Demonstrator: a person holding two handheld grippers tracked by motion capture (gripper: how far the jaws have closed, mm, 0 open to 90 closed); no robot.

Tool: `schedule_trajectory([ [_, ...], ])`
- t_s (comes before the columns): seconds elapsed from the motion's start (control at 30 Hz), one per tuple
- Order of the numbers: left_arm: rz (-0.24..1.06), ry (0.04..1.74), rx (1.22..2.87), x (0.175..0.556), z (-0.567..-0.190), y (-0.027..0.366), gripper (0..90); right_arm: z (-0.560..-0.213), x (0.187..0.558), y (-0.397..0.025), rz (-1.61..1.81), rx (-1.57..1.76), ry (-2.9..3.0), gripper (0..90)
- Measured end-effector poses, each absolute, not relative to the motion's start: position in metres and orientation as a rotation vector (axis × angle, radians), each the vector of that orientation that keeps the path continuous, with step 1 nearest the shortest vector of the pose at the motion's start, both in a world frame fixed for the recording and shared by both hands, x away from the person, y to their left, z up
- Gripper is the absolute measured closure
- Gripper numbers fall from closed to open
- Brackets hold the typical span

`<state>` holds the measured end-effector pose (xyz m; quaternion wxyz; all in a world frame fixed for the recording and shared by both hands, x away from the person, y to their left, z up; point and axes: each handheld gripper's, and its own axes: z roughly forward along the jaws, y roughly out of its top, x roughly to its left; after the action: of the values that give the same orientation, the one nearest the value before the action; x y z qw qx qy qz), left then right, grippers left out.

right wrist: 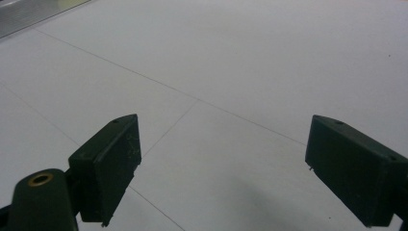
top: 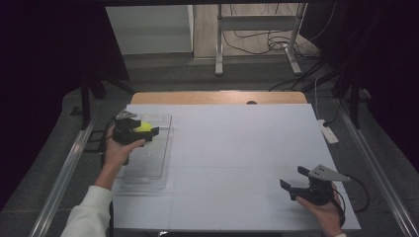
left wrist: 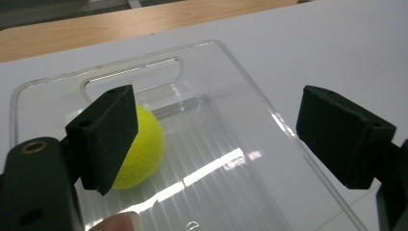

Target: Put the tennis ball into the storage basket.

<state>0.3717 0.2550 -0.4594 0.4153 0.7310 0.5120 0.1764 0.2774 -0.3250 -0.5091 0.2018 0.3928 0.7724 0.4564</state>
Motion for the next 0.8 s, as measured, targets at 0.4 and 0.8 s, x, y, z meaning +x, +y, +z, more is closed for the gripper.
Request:
schedule_trajectory([
  [0.4,0.426,1.18,1.833,0.347,-0.455,0.243,14.6,-0.509,0.277,-0.325,1.279,1.093,2.163,12.4],
  [0.8,0.376,1.061,1.852,0.319,-0.455,0.226,13.8,-0.508,0.274,-0.328,1.264,1.102,2.147,12.3],
])
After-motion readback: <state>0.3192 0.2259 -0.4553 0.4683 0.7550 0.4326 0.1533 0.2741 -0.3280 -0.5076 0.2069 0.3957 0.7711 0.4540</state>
